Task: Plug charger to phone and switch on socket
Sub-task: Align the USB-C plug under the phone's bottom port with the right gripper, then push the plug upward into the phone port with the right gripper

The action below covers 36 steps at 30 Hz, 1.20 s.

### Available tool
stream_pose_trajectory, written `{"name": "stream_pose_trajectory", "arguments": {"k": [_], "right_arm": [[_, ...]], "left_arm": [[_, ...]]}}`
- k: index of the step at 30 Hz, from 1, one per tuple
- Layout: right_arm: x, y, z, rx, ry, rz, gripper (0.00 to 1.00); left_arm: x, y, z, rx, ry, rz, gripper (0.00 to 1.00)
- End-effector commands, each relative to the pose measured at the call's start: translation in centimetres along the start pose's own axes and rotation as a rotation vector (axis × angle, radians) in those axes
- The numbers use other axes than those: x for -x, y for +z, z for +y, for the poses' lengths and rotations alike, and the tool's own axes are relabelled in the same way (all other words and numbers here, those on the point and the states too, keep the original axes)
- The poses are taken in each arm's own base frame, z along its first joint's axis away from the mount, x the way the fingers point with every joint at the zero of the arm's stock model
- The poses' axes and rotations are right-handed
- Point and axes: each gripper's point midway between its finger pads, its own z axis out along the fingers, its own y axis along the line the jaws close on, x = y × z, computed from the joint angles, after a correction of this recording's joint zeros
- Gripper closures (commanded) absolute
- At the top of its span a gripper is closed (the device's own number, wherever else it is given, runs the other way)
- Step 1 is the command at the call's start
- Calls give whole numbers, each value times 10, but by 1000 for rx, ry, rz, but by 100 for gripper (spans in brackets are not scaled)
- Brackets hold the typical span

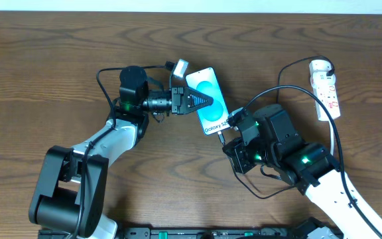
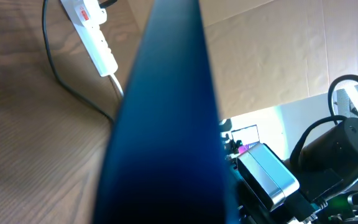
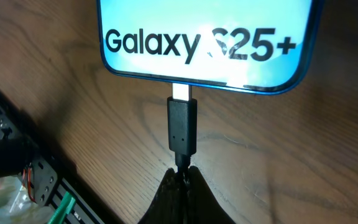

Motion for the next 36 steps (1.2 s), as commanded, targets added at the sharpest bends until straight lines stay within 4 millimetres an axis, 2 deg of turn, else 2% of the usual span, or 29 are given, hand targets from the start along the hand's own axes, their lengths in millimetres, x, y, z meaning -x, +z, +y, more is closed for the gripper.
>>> {"name": "stream_pose_trajectory", "arguments": {"k": [1, 9, 14, 26, 36], "right_arm": [[0, 0, 3, 12, -19, 2, 99], [6, 0, 4, 15, -29, -23, 99], [9, 0, -3, -27, -31, -38, 99], [18, -1, 0, -18, -31, -74, 99], [18, -1, 1, -14, -13, -74, 99]], "left_arm": [[-6, 0, -7, -26, 37, 37, 93], [-6, 0, -7, -26, 36, 37, 93], [-8, 0, -8, -33, 36, 50, 93], [-9, 0, -9, -37, 36, 56, 93], [-9, 0, -9, -37, 35, 56, 93]]}}
